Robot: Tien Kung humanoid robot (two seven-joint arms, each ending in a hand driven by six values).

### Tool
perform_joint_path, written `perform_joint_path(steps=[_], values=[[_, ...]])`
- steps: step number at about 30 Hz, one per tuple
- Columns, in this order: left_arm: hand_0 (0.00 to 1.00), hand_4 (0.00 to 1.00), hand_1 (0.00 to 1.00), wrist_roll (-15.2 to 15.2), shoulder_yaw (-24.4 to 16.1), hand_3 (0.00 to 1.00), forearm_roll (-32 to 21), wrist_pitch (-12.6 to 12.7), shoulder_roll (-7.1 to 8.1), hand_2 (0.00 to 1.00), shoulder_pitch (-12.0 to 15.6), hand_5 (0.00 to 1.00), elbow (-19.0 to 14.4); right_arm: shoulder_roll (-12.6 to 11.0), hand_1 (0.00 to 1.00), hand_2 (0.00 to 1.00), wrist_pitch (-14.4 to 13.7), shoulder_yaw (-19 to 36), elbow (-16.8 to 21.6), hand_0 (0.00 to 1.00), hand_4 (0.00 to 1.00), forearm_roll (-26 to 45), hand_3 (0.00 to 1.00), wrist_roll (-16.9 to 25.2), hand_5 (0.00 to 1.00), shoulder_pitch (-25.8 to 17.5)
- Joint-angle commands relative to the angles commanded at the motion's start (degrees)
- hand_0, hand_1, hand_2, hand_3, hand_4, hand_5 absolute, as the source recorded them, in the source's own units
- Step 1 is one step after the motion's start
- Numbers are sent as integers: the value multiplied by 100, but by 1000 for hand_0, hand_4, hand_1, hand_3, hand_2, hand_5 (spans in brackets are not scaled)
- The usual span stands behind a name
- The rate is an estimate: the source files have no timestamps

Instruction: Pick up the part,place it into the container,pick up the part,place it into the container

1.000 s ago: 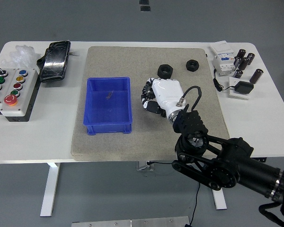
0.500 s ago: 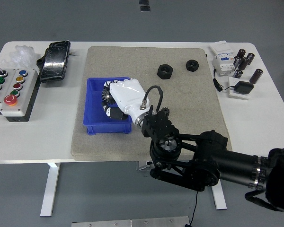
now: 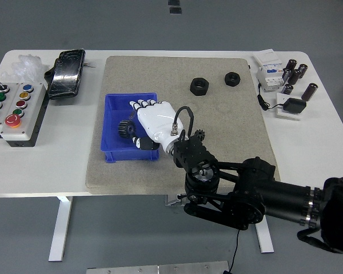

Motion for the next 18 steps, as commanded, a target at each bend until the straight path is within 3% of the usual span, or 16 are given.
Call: perform_joint_path(steps=[7, 8, 14, 15, 18], values=[[666, 600, 578, -31, -54, 634, 86, -7, -21, 548, 17, 476, 0, -8, 850, 918, -383, 708, 164, 643, 833, -457, 960, 0, 501, -472], [665, 599, 576, -29, -55, 634, 87, -7, -29, 548, 26, 471, 0, -30, 790, 856, -389, 828, 142, 550, 809, -504, 941, 0, 467, -553], [665, 599, 576, -9, -123, 634, 179, -12, -54, 548, 61, 471, 0, -123, 790, 856, -223, 1461, -260, 550, 809, -407, 941, 0, 467, -939], [665, 599, 574, -16, -119, 633, 180, -14, -55, 548, 57, 471, 0, -125, 739, 823, -199, 1512, -321, 457, 800, -391, 934, 0, 447, -997], [665, 599, 574, -46, -80, 633, 157, -19, -54, 548, 38, 471, 0, -150, 739, 823, -120, 1596, -475, 457, 800, -349, 934, 0, 447, -1145]])
